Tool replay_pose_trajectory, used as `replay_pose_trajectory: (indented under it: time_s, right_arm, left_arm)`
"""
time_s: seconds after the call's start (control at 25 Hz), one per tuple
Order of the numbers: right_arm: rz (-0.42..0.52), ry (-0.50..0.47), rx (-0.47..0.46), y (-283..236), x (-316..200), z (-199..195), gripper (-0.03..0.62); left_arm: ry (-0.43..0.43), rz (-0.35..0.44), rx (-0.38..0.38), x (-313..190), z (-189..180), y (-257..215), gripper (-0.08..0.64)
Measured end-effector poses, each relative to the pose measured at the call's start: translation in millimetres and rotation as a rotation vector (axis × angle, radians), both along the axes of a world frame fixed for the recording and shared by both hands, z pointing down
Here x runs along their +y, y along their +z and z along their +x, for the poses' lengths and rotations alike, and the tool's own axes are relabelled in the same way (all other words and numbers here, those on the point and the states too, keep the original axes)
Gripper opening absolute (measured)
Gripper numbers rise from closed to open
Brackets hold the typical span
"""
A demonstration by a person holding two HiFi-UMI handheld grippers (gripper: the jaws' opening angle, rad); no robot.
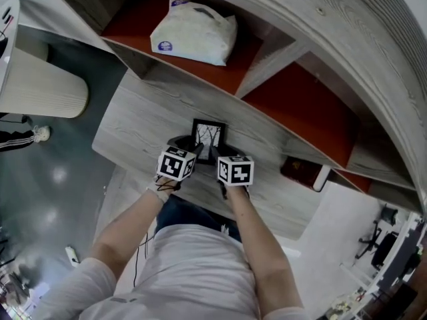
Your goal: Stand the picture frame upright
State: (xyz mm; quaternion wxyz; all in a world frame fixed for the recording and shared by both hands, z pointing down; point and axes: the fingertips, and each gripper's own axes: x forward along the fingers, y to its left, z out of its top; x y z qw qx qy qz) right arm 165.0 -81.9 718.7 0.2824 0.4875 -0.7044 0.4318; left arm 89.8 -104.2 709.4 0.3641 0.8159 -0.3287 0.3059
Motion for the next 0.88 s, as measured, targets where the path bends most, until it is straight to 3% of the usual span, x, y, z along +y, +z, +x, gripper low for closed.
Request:
replay_pose_trajectory:
  time_s: [0.12, 0.64, 0.88]
  right_arm:
    - [0.027, 0.002, -0.008, 1.7, -3.0, 4.6, 0.126]
    - [0.276, 0.028, 0.031, -39.5, -75.7, 37.4, 0.121]
    - [0.365, 0.019, 0.073, -56.4, -108.4, 49.1, 0.122]
  left_arm:
    - [0.004, 0.029, 0.038, -10.2, 6.0, -5.7, 0.199]
    - [0.137, 0.349, 0.135, -97.3, 44.4, -49.8, 0.193]
    - [0.138, 0.439, 0.154, -132.4, 58.8, -65.6, 0.181]
